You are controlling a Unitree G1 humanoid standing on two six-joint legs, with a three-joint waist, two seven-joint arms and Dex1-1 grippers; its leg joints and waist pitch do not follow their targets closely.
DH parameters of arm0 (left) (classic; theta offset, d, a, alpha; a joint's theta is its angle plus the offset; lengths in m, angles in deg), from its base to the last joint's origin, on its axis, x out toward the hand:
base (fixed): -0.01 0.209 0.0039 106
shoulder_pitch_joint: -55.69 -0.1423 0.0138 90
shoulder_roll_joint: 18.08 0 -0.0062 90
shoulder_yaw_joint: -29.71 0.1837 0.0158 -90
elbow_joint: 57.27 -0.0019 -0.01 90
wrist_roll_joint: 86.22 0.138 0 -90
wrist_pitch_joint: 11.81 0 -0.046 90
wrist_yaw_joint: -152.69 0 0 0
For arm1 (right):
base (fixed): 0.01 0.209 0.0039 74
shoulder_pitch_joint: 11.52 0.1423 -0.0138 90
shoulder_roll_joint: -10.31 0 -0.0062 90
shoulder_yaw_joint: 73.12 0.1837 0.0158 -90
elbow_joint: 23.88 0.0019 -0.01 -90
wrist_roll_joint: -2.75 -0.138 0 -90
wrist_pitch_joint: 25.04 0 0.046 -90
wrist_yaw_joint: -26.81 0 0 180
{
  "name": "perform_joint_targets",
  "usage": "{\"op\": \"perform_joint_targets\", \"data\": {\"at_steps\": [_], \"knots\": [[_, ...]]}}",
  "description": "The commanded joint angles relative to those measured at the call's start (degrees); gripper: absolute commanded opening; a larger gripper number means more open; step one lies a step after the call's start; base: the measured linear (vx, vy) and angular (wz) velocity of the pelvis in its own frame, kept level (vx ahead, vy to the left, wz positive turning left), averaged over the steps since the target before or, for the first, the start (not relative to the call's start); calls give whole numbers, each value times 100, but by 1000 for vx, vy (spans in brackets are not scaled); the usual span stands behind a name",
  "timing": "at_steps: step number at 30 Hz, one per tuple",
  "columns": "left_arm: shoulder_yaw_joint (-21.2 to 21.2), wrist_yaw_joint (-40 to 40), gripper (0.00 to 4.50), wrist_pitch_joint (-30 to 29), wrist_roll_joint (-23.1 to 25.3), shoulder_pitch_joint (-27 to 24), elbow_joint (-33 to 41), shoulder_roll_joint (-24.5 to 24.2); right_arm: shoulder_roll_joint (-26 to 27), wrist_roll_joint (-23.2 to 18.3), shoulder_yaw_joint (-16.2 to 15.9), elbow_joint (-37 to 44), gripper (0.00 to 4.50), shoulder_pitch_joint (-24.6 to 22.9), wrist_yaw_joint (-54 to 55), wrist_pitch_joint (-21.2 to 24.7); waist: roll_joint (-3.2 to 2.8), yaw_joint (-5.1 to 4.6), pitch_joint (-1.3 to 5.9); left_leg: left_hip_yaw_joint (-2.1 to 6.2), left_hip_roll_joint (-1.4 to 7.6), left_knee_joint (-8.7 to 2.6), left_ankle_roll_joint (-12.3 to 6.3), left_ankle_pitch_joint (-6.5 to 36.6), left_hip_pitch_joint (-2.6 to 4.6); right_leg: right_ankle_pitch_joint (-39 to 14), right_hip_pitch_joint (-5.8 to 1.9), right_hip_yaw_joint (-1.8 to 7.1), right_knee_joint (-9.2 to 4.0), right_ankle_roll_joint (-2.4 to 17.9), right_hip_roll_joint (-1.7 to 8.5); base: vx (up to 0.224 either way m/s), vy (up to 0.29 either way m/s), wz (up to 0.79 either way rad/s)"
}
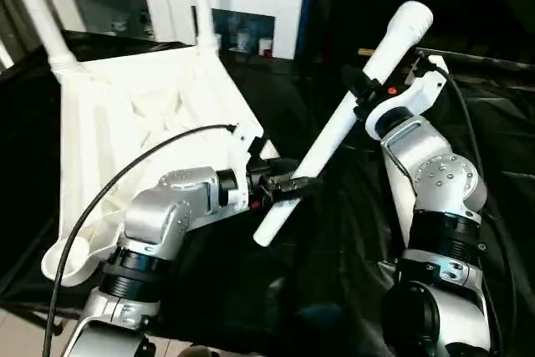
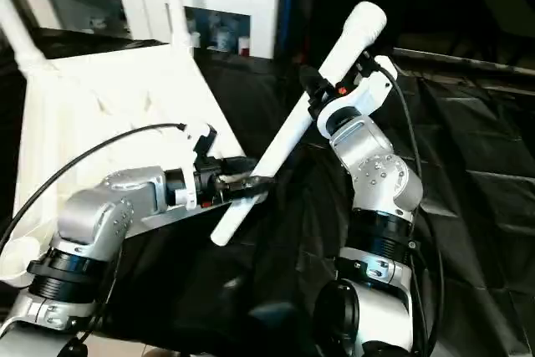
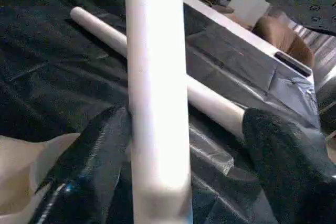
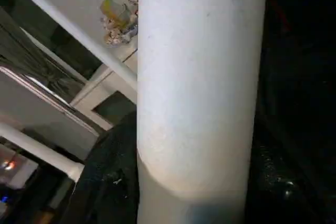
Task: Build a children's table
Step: Insert table leg to table base
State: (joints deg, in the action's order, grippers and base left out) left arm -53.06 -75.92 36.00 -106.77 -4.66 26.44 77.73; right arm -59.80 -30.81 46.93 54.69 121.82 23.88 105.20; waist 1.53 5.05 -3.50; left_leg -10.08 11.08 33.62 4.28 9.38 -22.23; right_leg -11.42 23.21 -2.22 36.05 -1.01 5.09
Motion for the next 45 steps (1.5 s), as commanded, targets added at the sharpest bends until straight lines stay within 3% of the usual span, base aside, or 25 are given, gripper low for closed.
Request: {"op": "perform_joint_targets", "data": {"at_steps": [1, 6, 7, 14, 20, 22, 23, 32, 35, 40, 42, 45], "knots": [[57, 129, 400, -60, -19, 36, -123, 61, 14, -155, 29, 62, 181, 197, 62, -120, -80, -15, 444, -4, 100, -395, 347, 902, 148, -291, -271, 169, -379, 865, 176, 0, 0, 0], [13, 183, 400, -107, -45, 21, -120, 13, 0, -160, 9, 28, 181, 215, 81, -139, -66, -16, 443, -7, 88, -387, 323, 766, 128, -173, -285, 167, -371, 855, 173, 0, 0, 0], [-40, 219, 372, -68, -57, 21, -140, 32, -14, -148, -13, 19, 181, 212, 57, -147, -73, -17, 444, -7, 89, -387, 315, 758, 131, -173, -282, 166, -370, 857, 173, 0, 0, 0], [-283, 218, 321, -126, -234, 106, -148, 24, -76, -190, -99, -18, 181, 193, 76, -192, -78, -17, 445, -11, 83, -380, 321, 778, 134, -164, -286, 166, -370, 883, 169, 0, 0, 0], [-488, 175, 277, -253, -405, 130, -76, -87, -79, -174, -124, -55, 181, 180, 115, -150, -41, -18, 448, -15, 82, -377, 292, 714, 130, -174, -288, 166, -361, 867, 170, 0, 0, 0], [-509, 125, 261, -308, -469, 119, -24, -125, -85, -188, -137, -48, 181, 174, 111, -150, -61, -12, 451, -14, 81, -373, 285, 666, 131, -96, -286, 163, -348, 895, 167, 0, 0, 0], [-515, 103, 247, -311, -502, 112, -8, -129, -91, -200, -140, -58, 181, 179, 108, -154, -29, -15, 453, -19, 79, -372, 273, 652, 129, -85, -290, 163, -350, 898, 167, 0, 0, 0], [-232, -23, 182, -393, -588, -68, 146, -37, -111, -226, -174, -150, 181, 232, 119, -189, -55, -19, 450, -18, 82, -370, 280, 687, 133, -166, -290, 167, -357, 857, 168, 0, 0, 0], [54, -173, 154, -325, -542, -149, 203, -90, -137, -258, -175, -145, 181, 259, 159, -195, -59, -14, 457, -14, 82, -366, 280, 632, 133, -82, -291, 167, -346, 846, 163, 0, 0, 0], [226, -66, 149, -436, -450, -220, 243, -52, -99, -288, -189, -117, 181, 203, 215, -187, -68, -17, 455, -17, 82, -365, 296, 676, 133, -131, -293, 166, -351, 824, 165, 0, 0, 0], [219, -95, 183, -499, -499, -213, 247, -46, -93, -290, -192, -116, 181, 202, 216, -186, -63, -19, 458, -18, 78, -362, 301, 643, 131, -87, -295, 166, -346, 839, 163, 0, 0, 0], [138, -49, 183, -574, -619, -163, 211, 1, -80, -303, -208, -118, 181, 216, 225, -185, -69, -20, 459, -17, 75, -360, 315, 659, 130, -77, -297, 163, -342, 867, 161, 0, 0, 0]]}}
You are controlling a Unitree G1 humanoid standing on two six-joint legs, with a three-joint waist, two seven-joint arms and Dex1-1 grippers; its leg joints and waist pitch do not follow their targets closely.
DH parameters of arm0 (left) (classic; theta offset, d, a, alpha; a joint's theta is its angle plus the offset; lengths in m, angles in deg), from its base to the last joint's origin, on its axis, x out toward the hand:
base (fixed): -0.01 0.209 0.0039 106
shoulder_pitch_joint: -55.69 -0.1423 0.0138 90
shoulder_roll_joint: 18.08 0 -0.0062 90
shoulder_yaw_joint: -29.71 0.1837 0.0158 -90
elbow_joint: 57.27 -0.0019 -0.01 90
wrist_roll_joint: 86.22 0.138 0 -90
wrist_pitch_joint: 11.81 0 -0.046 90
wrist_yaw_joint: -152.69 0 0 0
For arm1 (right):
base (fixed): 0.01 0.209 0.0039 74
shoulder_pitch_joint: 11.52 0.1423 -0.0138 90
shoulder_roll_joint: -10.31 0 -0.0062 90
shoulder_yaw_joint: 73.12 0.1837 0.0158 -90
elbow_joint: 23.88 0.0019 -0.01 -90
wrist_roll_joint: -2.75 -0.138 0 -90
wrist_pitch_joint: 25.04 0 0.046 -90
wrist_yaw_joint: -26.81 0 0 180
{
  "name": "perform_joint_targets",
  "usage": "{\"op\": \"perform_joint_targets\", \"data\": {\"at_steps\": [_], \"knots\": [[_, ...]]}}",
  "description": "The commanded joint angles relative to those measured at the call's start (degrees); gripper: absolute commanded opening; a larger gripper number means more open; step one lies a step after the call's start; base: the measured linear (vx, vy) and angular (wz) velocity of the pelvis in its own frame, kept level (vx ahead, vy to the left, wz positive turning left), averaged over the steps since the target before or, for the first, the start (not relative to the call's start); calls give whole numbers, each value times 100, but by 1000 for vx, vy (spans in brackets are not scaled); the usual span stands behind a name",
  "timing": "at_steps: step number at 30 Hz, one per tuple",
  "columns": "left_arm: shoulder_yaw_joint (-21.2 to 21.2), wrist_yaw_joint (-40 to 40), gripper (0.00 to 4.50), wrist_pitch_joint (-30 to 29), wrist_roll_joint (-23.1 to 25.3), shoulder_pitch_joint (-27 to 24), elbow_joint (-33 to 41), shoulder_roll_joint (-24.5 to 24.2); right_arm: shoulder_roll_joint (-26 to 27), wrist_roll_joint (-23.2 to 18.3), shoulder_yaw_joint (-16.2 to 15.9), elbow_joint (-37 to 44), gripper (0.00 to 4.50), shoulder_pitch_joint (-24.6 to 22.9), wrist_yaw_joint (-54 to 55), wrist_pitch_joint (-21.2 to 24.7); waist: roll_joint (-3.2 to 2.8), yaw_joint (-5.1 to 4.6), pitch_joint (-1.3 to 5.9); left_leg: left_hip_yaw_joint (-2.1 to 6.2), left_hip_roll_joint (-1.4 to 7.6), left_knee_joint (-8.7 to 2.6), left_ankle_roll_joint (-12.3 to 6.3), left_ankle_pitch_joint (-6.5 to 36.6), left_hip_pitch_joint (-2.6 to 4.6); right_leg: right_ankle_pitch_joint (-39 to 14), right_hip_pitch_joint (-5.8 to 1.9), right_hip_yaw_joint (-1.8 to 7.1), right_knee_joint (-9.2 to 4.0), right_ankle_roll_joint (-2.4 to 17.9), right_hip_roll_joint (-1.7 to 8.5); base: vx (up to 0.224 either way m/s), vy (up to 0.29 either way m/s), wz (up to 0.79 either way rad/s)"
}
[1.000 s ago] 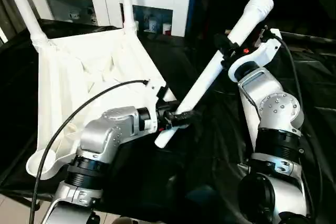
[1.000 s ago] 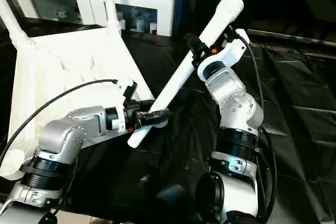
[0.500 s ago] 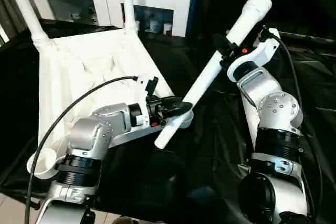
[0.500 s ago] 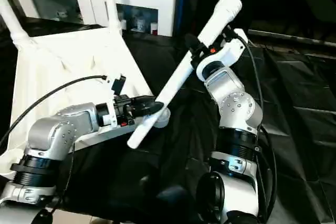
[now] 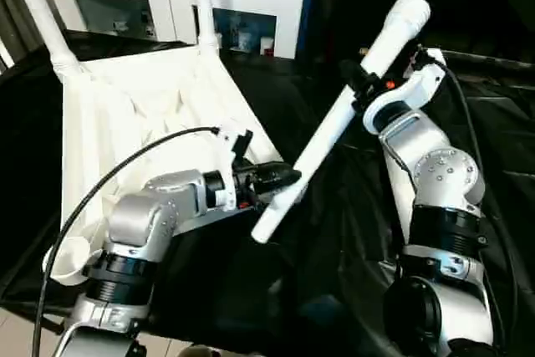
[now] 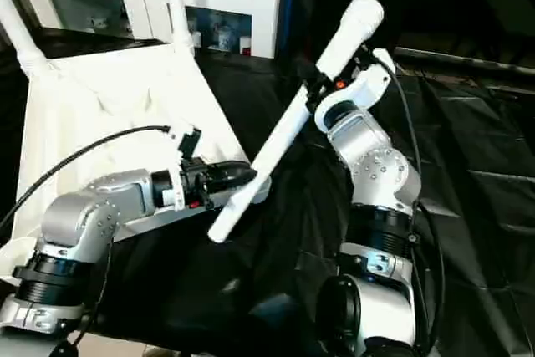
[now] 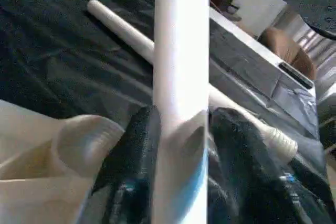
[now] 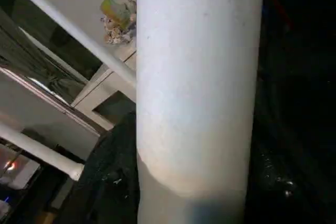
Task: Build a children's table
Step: Insert table leg to table base
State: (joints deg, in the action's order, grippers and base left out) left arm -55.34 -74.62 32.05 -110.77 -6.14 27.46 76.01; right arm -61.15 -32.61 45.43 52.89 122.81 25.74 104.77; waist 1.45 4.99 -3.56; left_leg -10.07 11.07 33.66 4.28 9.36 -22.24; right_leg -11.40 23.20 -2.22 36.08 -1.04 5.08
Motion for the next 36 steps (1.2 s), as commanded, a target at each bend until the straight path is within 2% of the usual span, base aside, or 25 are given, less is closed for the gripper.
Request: {"op": "perform_joint_targets", "data": {"at_steps": [1, 3, 7, 8, 11, 13, 19, 21, 23, 24, 25, 29, 36], "knots": [[350, -179, 190, -192, -242, -8, 104, 182, 54, -124, -59, 61, 181, 119, 40, -139, -68, -12, 463, -19, 75, -363, 317, 684, 136, -98, -290, 163, -351, 876, 160, 0, 0, 0], [408, -183, 223, -156, -182, -9, 108, 141, 58, -139, -60, 63, 181, 119, 53, -141, -62, -13, 466, -18, 75, -360, 299, 675, 136, -73, -295, 165, -350, 873, 159, 0, 0, 0], [539, -224, 242, -130, -62, -50, 112, 84, 81, -174, -81, 97, 181, 93, 78, -118, -68, -14, 470, -15, 76, -358, 301, 625, 136, 10, -296, 161, -337, 884, 154, 0, 0, 0], [587, -214, 269, -83, 13, -55, 97, 68, 86, -182, -81, 105, 181, 88, 84, -112, -66, -14, 470, -16, 73, -358, 296, 635, 133, -1, -299, 162, -341, 878, 155, 0, 0, 0], [657, -32, 280, 68, 256, -15, -102, 74, 104, -209, -74, 93, 181, 105, 107, -112, -64, -12, 469, -14, 80, -360, 289, 631, 135, -14, -298, 162, -346, 843, 157, 0, 0, 0], [660, 9, 311, 94, 297, -10, -165, 80, 109, -216, -74, 87, 181, 116, 110, -109, -74, -11, 471, -12, 76, -363, 290, 653, 135, -59, -299, 163, -349, 833, 163, 0, 0, 0], [588, 331, 318, 329, 507, 96, -491, 117, 113, -255, -87, 93, 181, 149, 121, -77, -54, -7, 474, -9, 79, -362, 307, 626, 128, -22, -310, 165, -347, 842, 168, 0, 0, 0], [541, 311, 289, 348, 490, 105, -486, 112, 118, -252, -91, 99, 181, 148, 128, -80, -59, -4, 476, -10, 79, -358, 297, 619, 131, -11, -307, 163, -344, 855, 171, 0, 0, 0], [451, 214, 281, 268, 358, 106, -416, 107, 109, -257, -89, 95, 181, 144, 132, -88, -47, -8, 477, -12, 75, -355, 279, 581, 124, 54, -313, 163, -337, 878, 167, 0, 0, 0], [437, 206, 281, 262, 343, 107, -405, 105, 107, -256, -92, 94, 181, 143, 129, -92, -65, -4, 476, -10, 75, -354, 282, 585, 129, 48, -306, 162, -334, 890, 169, 0, 0, 0], [425, 202, 264, 259, 331, 109, -392, 99, 103, -254, -97, 92, 181, 141, 125, -98, -62, -9, 474, -13, 77, -354, 279, 614, 132, 32, -303, 161, -338, 903, 165, 0, 0, 0], [318, 129, 240, 226, 173, 135, -407, 93, 79, -263, -138, 66, 181, 141, 132, -134, -41, -5, 473, -18, 76, -355, 262, 614, 129, 26, -307, 162, -340, 935, 168, 0, 0, 0], [270, 43, 190, 194, 100, 137, -341, 45, 80, -252, -165, 40, 181, 142, 121, -153, -54, -4, 471, -14, 78, -357, 274, 650, 134, -45, -300, 163, -342, 888, 169, 0, 0, 0]]}}
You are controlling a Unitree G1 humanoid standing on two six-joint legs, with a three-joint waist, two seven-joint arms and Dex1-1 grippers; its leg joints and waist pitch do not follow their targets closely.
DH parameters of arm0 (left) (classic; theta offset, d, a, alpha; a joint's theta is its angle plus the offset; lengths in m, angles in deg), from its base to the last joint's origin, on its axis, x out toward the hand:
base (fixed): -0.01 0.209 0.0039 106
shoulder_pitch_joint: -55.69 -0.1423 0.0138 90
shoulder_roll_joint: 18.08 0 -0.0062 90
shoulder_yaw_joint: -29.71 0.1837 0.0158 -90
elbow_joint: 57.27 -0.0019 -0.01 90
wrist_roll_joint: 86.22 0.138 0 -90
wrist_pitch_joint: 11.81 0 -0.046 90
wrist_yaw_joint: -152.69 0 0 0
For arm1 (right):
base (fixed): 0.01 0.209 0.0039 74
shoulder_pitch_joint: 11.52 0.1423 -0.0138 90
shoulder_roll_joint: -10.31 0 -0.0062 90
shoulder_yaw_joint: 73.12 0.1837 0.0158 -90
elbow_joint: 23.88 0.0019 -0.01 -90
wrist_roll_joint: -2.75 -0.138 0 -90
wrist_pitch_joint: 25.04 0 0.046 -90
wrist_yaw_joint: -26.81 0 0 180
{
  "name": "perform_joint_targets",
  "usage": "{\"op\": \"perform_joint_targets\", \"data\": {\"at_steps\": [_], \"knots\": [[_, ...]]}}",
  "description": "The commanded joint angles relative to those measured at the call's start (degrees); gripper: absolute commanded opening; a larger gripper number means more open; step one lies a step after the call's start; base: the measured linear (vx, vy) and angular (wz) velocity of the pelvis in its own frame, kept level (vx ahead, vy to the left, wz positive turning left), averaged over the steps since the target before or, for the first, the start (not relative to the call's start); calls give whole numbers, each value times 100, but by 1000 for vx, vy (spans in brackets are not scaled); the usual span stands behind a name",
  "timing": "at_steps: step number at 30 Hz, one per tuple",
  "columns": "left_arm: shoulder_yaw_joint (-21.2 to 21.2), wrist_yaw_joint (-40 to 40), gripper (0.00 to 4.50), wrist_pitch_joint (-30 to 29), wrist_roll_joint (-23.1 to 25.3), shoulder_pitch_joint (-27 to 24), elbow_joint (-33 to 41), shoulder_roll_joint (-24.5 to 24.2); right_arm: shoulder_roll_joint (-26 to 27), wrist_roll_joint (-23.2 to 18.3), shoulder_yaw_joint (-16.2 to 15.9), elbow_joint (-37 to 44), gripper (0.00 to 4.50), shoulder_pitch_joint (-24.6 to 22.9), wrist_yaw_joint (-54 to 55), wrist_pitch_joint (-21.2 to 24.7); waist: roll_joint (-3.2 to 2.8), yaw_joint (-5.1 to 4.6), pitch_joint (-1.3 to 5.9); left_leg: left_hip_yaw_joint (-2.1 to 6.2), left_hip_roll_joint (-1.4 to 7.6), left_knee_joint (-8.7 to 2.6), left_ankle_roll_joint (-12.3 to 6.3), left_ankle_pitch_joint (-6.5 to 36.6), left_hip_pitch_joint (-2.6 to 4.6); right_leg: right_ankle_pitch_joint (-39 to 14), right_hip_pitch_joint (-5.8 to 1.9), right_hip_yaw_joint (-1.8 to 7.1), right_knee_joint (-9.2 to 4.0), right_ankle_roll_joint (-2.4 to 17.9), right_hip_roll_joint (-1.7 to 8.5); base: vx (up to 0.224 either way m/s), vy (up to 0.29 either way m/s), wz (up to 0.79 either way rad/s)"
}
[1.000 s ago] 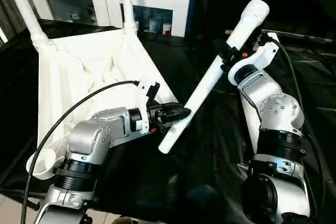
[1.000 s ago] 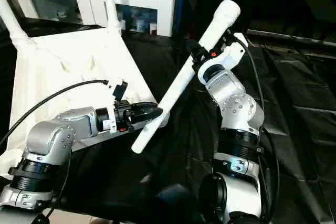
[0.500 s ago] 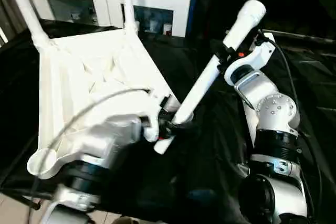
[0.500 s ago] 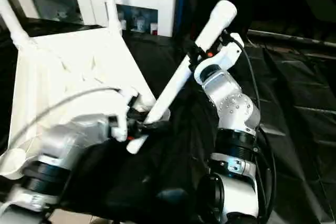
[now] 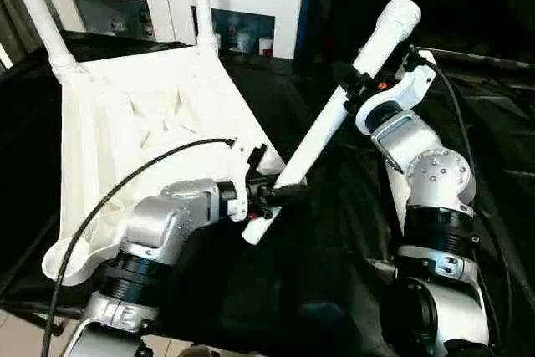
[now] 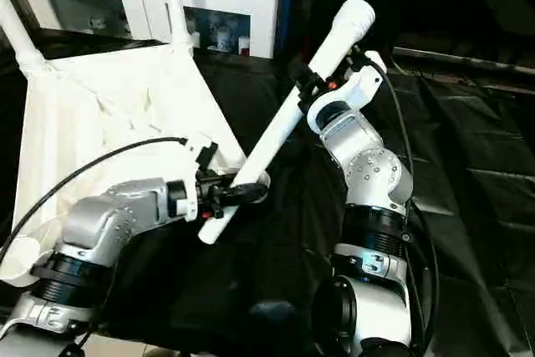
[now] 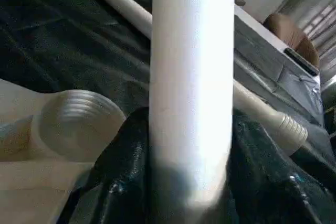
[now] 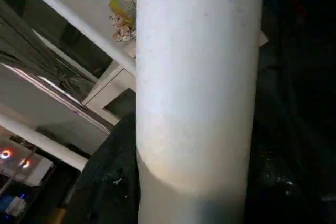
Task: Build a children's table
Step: Insert table leg to table base
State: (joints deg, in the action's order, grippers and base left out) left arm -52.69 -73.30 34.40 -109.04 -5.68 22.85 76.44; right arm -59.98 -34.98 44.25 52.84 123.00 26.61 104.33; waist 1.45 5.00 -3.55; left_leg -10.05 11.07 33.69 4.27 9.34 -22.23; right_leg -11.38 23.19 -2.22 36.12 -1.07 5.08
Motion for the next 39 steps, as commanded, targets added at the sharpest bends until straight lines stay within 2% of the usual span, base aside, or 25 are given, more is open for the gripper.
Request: {"op": "perform_joint_targets", "data": {"at_steps": [1, 2, 4, 7, 8, 9, 10, 11, 12, 15, 16, 17, 19, 25, 26, 27, 28, 31, 33, 34, 35, 36, 37, 38, 39], "knots": [[-34, -137, 183, -84, -126, 102, 190, -33, -35, -22, -44, 37, 181, 123, 27, -114, -51, -3, 474, -15, 77, -360, 271, 624, 130, -30, -302, 161, -342, 891, 171, 0, 0, 0], [-34, -154, 168, -101, -144, 114, 226, -63, -40, -33, -42, 35, 215, 121, 14, -113, -47, -6, 472, -16, 79, -362, 267, 623, 132, -35, -298, 161, -341, 888, 168, 0, 0, 0], [-29, -232, 160, -139, -198, 151, 304, -132, -55, -78, -18, 27, 250, 121, -36, -122, -49, -3, 472, -15, 81, -362, 269, 626, 136, -46, -295, 159, -336, 892, 171, 0, 0, 0], [-54, -313, 155, -123, -216, 227, 324, -263, -98, -177, 0, 25, 258, 101, -93, -75, -39, -3, 470, -18, 74, -363, 265, 623, 135, -44, -299, 160, -333, 899, 165, 0, 0, 0], [-67, -313, 154, -102, -201, 245, 311, -291, -104, -193, 3, 27, 282, 96, -102, -69, -47, -5, 471, -18, 76, -361, 261, 622, 137, -51, -294, 161, -334, 886, 164, 0, 0, 0], [-85, -323, 154, -102, -203, 261, 309, -321, -112, -197, -1, 34, 282, 89, -107, -59, -46, -6, 468, -17, 77, -363, 264, 621, 133, -58, -296, 161, -335, 884, 167, 0, 0, 0], [-154, -333, 154, -136, -215, 315, 340, -405, -141, -255, -3, 64, 292, 65, -117, 22, 36, -4, 467, -27, 79, -366, 240, 600, 129, -89, -306, 162, -337, 879, 170, 0, 0, 0], [-163, -335, 154, -141, -216, 321, 345, -414, -145, -264, -3, 67, 297, 62, -117, 33, 2, 5, 468, -23, 82, -363, 237, 580, 131, -126, -299, 164, -329, 883, 180, 0, 0, 0], [-169, -343, 154, -150, -217, 330, 363, -438, -152, -274, -8, 76, 309, 52, -125, 57, 1, 3, 468, -26, 82, -361, 232, 570, 134, -120, -295, 164, -330, 878, 179, 0, 0, 0], [-213, -403, 154, -239, -227, 404, 513, -631, -223, -368, -49, 142, 333, -23, -214, 283, 15, 7, 467, -24, 78, -361, 215, 499, 134, -75, -293, 157, -316, 864, 167, 0, 0, 0], [-184, -543, 154, -217, -230, 447, 593, -844, -324, -423, -131, 217, 337, -107, -344, 466, 13, 12, 466, -24, 75, -360, 217, 501, 135, -88, -293, 157, -319, 861, 168, 0, 0, 0], [-175, -599, 154, -203, -221, 473, 598, -933, -370, -482, -136, 243, 343, -137, -393, 565, 49, 22, 466, -24, 76, -364, 206, 475, 124, -91, -309, 159, -318, 835, 173, 0, 0, 0], [-199, -702, 154, -123, -177, 524, 539, -1107, -497, -492, -179, 309, 368, -222, -486, 699, 28, 30, 464, -25, 75, -358, 200, 435, 134, -76, -297, 161, -311, 816, 171, 0, 0, 0], [-106, -842, 154, 232, 180, 670, 283, -1530, -860, -458, -428, 480, 419, -391, -823, 878, 36, 45, 469, -25, 80, -364, 298, 493, 133, -210, -299, 161, -324, 801, 184, 0, 0, 0], [-37, -845, 154, 426, 355, 736, 193, -1659, -878, -568, -394, 516, 421, -383, -854, 985, 32, 43, 467, -24, 75, -366, 300, 506, 136, -232, -289, 161, -331, 805, 180, 0, 0, 0], [-17, -841, 154, 477, 398, 748, 177, -1686, -879, -593, -384, 524, 421, -381, -855, 1010, -1, 46, 464, -16, 72, -369, 306, 540, 139, -271, -287, 162, -337, 791, 177, 0, 0, 0], [78, -769, 154, 718, 620, 818, 74, -1787, -864, -721, -324, 547, 421, -363, -850, 1108, 31, 37, 464, -15, 78, -374, 322, 573, 135, -291, -296, 164, -342, 774, 180, 0, 0, 0], [222, -609, 154, 1183, 991, 933, -98, -1909, -702, -1201, -48, 537, 421, -300, -685, 1313, 9, 39, 476, -10, 92, -376, 343, 620, 147, -276, -282, 162, -329, 819, 194, 0, 0, 0], [288, -543, 154, 1332, 1145, 989, -140, -1953, -653, -1367, 52, 534, 444, -274, -632, 1382, 21, 44, 481, -12, 93, -373, 346, 594, 142, -218, -286, 159, -312, 858, 199, 0, 0, 0], [326, -532, 153, 1487, 1244, 1023, -173, -1979, -697, -1345, 5, 584, 450, -303, -673, 1372, 7, 41, 475, -13, 93, -374, 361, 577, 137, -203, -280, 155, -311, 884, 196, 0, 0, 0], [342, -534, 153, 1520, 1274, 1036, -184, -1992, -732, -1298, -37, 609, 450, -320, -707, 1350, 18, 49, 483, -14, 93, -371, 367, 538, 132, -178, -291, 152, -309, 895, 200, 0, 0, 0], [369, -558, 153, 1584, 1317, 1056, -206, -2019, -876, -1037, -229, 679, 450, -374, -821, 1236, 16, 54, 482, -14, 92, -368, 376, 509, 126, -159, -289, 149, -307, 896, 196, 0, 0, 0], [383, -585, 153, 1690, 1369, 1083, -258, -2051, -1127, -602, -583, 768, 450, -447, -1032, 1024, 35, 70, 482, -12, 90, -365, 397, 446, 117, -103, -303, 146, -301, 878, 195, 0, 0, 0], [383, -585, 153, 1690, 1369, 1083, -258, -2051, -1127, -602, -583, 768, 450, -447, -1032, 1024, 35, 77, 479, -21, 90, -362, 414, 432, 124, -97, -304, 150, -304, 859, 193, 0, 0, 0], [383, -593, 153, 1741, 1415, 1113, -314, -2079, -1395, -102, -963, 851, 450, -512, -1219, 694, 20, 74, 477, -21, 88, -365, 424, 437, 123, -92, -300, 157, -297, 865, 200, 0, 0, 0]]}}
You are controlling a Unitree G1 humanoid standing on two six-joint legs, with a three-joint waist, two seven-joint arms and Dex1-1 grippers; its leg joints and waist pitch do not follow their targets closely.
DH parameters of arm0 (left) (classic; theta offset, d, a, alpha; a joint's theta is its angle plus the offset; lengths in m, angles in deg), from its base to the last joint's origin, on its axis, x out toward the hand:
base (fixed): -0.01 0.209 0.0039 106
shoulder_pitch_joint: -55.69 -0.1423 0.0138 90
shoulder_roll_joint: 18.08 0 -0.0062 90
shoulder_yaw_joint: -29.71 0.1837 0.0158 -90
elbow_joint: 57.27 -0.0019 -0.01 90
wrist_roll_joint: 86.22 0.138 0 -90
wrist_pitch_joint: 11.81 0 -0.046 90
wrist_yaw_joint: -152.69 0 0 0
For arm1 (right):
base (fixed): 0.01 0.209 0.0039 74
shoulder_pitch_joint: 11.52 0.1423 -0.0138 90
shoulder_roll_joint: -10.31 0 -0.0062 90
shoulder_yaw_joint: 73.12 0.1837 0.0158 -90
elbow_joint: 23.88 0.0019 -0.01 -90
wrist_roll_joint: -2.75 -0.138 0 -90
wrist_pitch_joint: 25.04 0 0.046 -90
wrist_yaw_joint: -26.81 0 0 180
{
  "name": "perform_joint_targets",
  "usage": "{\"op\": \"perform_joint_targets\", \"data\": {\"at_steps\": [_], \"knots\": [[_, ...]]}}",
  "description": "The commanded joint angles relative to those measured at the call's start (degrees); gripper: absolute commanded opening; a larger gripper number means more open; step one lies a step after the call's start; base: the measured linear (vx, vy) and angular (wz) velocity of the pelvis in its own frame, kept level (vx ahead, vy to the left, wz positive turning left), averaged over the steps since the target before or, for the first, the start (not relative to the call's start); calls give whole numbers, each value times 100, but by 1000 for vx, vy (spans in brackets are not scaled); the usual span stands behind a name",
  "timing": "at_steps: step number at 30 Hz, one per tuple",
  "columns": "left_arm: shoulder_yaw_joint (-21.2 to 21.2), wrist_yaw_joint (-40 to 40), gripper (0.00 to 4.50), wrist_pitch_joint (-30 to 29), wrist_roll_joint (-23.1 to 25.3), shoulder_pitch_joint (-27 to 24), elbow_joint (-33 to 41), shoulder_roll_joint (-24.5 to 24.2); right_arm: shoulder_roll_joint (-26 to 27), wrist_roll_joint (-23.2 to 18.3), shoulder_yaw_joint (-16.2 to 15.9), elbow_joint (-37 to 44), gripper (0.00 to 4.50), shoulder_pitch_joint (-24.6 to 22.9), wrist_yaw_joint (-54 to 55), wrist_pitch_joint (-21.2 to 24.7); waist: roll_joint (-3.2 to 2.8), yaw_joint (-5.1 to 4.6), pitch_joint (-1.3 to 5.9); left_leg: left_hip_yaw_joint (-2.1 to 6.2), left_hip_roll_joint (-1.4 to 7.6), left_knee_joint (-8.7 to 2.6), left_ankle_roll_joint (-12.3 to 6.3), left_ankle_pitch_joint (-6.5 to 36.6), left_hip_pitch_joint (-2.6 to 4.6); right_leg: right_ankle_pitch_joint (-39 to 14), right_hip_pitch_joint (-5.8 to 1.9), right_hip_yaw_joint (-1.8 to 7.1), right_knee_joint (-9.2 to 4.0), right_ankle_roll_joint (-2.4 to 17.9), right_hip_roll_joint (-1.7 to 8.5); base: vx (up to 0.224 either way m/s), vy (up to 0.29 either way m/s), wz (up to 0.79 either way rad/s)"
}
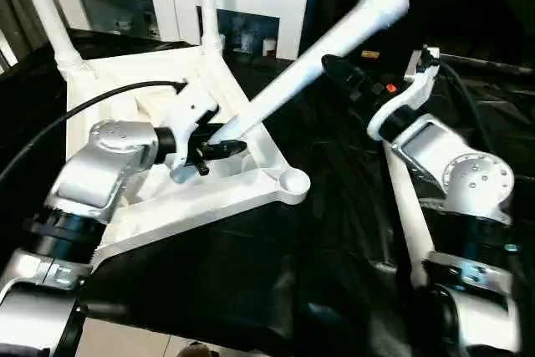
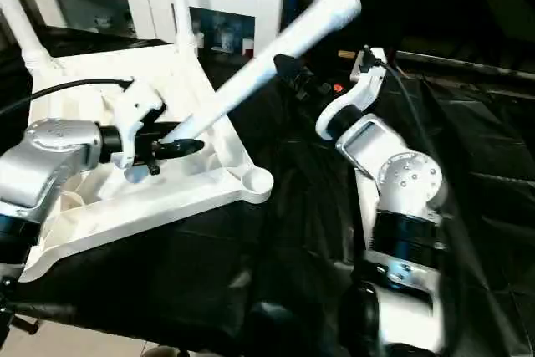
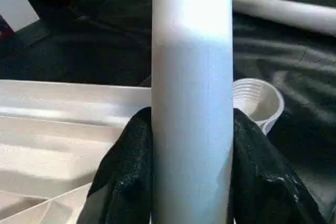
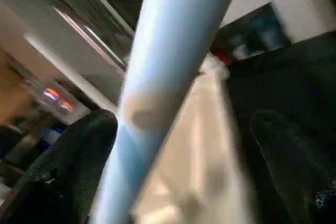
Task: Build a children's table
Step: Insert table leg to table base
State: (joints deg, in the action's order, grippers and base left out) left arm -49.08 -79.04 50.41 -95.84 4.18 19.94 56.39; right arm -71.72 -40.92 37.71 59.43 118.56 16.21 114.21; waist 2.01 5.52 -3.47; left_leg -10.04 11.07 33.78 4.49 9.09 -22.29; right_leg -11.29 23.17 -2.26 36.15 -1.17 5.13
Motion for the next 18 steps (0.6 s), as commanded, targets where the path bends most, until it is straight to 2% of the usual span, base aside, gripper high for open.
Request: {"op": "perform_joint_targets", "data": {"at_steps": [1, 2, 3, 4, 5, 7, 9, 10, 11, 12, 13, 14, 15, 16, 18], "knots": [[46, -88, 153, 223, 148, 159, -84, -127, -575, 1075, -796, 244, 450, -95, -430, -758, -19, 28, 467, -21, 87, -368, 423, 480, 123, -158, -299, 153, -313, 866, 190, 0, 0, 0], [48, -109, 153, 244, 166, 175, -106, -152, -825, 1487, -1150, 277, 450, -102, -623, -1134, -12, 40, 464, -31, 83, -356, 454, 489, 123, -210, -304, 162, -322, 808, 197, 0, 0, 0], [61, -168, 153, 277, 220, 217, -159, -211, -1410, 2483, -1987, 293, 450, -68, -1179, -2257, -13, 76, 454, -7, 109, -354, 509, 627, 109, -388, -305, 150, -337, 734, 227, 0, 0, 0], [82, -202, 153, 276, 244, 229, -168, -239, -1606, 2844, -2276, 281, 450, -45, -1368, -2687, 2, 84, 451, -15, 105, -348, 528, 678, 112, -470, -310, 156, -352, 678, 226, 0, 0, 0], [126, -216, 153, 287, 309, 245, -190, -281, -1889, 3474, -2707, 195, 450, -15, -1543, -3445, 17, 73, 444, -12, 106, -345, 487, 707, 97, -541, -301, 170, -339, 661, 244, 0, 0, 0], [157, -190, 153, 302, 368, 256, -213, -304, -2140, 4046, -3082, 89, 450, -11, -1663, -4144, 31, 46, 439, -16, 103, -329, 381, 732, 95, -598, -289, 174, -336, 737, 239, 0, 0, 0], [172, -200, 153, 319, 389, 257, -237, -317, -2282, 4350, -3281, 9, 450, -12, -1682, -4501, 21, 19, 439, -20, 98, -323, 226, 724, 108, -503, -288, 182, -328, 890, 215, 0, 0, 0], [176, -218, 153, 324, 386, 252, -237, -324, -2322, 4514, -3366, -88, 450, 17, -1629, -4725, 19, -1, 441, -23, 98, -317, 157, 672, 111, -329, -283, 177, -313, 1030, 193, 0, 0, 0], [184, -253, 153, 325, 387, 239, -215, -331, -2411, 4775, -3520, -217, 450, 56, -1540, -5007, 42, -8, 445, -25, 99, -314, 130, 671, 112, -275, -291, 179, -308, 1070, 189, 0, 0, 0], [195, -285, 153, 327, 390, 231, -191, -340, -2506, 5042, -3683, -338, 450, 95, -1419, -5228, 32, -18, 441, -24, 97, -313, 110, 686, 117, -234, -287, 174, -307, 1134, 178, 0, 0, 0], [218, -350, 153, 327, 391, 226, -152, -360, -2674, 5464, -3984, -579, 450, 164, -1289, -5612, 42, -2, 443, -12, 120, -317, 161, 664, 128, -276, -269, 157, -302, 1161, 196, 0, 0, 0], [218, -350, 153, 327, 391, 226, -152, -360, -2674, 5464, -3984, -579, 450, 164, -1289, -5612, 37, -14, 433, -37, 101, -304, 147, 761, 144, -316, -264, 171, -317, 1192, 177, 0, 0, 0], [229, -405, 153, 321, 381, 222, -122, -377, -2785, 5758, -4195, -758, 450, 214, -1175, -5833, 31, -16, 427, -38, 102, -303, 133, 836, 145, -359, -264, 180, -320, 1201, 180, 0, 0, 0], [264, -454, 153, 326, 440, 235, -103, -425, -2842, 6005, -4346, -1019, 450, 264, -1186, -6086, 54, -27, 435, -20, 108, -307, 153, 891, 128, -416, -277, 164, -311, 1187, 183, 0, 0, 0], [307, -521, 153, 333, 514, 245, -78, -494, -2884, 6376, -4478, -1380, 450, 338, -1116, -6416, 73, -36, 427, -16, 113, -304, 127, 958, 120, -494, -283, 168, -317, 1170, 194, 0, 0, 0]]}}
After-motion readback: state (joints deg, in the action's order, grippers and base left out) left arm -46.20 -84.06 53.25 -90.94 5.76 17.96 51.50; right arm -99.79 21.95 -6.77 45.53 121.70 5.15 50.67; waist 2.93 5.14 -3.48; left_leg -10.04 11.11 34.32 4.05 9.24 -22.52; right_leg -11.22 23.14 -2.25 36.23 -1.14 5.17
